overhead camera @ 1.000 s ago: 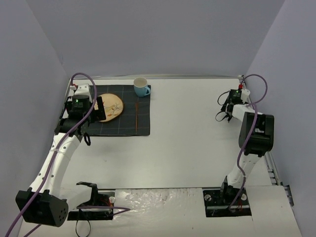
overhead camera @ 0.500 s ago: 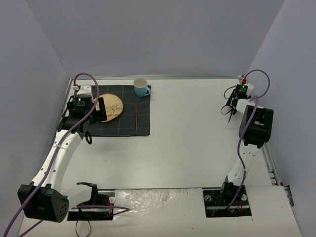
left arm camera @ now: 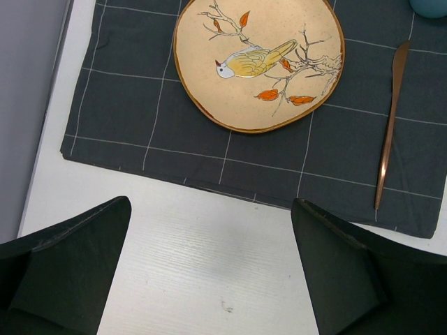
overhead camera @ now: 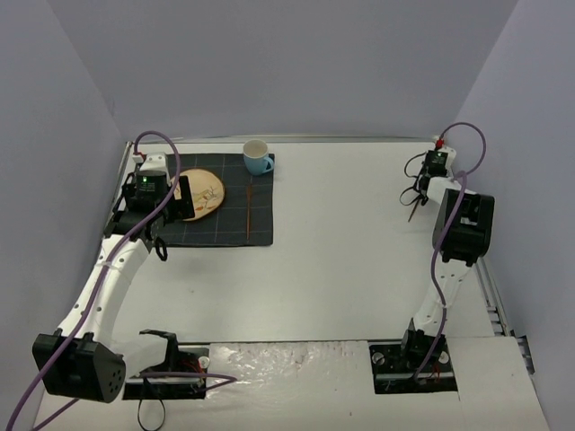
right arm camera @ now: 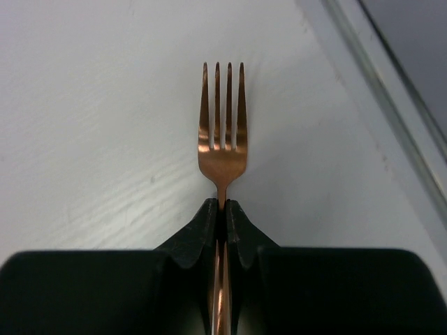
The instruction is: Set the dinner table for one person
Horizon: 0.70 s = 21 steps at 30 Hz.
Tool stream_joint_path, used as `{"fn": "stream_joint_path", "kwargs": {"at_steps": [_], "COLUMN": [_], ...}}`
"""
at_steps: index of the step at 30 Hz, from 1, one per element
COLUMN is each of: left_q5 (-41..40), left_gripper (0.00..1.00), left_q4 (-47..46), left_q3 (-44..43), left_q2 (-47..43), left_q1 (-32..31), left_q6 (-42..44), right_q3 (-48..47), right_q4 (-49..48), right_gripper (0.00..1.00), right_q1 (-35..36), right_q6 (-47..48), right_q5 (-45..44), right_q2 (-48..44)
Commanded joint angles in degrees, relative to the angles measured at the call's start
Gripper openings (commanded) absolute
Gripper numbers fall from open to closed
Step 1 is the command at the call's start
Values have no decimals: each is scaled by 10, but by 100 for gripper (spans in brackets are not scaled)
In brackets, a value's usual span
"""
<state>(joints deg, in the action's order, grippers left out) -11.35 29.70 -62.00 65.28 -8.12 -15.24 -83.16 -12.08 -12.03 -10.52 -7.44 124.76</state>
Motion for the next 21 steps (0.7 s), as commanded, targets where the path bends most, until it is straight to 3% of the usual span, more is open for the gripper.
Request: {"fn": "stream_joint_path", "kwargs": {"at_steps": [1, 7, 14, 21], "left_q5": [3, 11, 12, 10], "left_gripper": [97, 97, 97, 97], "left_q4": [-23, -25, -25, -26], "left_q3": [-21, -17, -16, -14], "left_q2": [-16, -28, -38, -40], "left_q1": [5, 5, 5, 5], "left_q6": [-5, -8, -9, -12], "right_q3": [70, 159, 200, 185], "right_q4": [21, 36, 43, 57], "right_gripper": [0, 0, 0, 0], "right_q1": [68, 225, 414, 502], "right_q6": [-19, -106, -200, -271], "right_q5": [-30, -96, -157, -163], "right_q2": [-107, -185, -197, -156]}}
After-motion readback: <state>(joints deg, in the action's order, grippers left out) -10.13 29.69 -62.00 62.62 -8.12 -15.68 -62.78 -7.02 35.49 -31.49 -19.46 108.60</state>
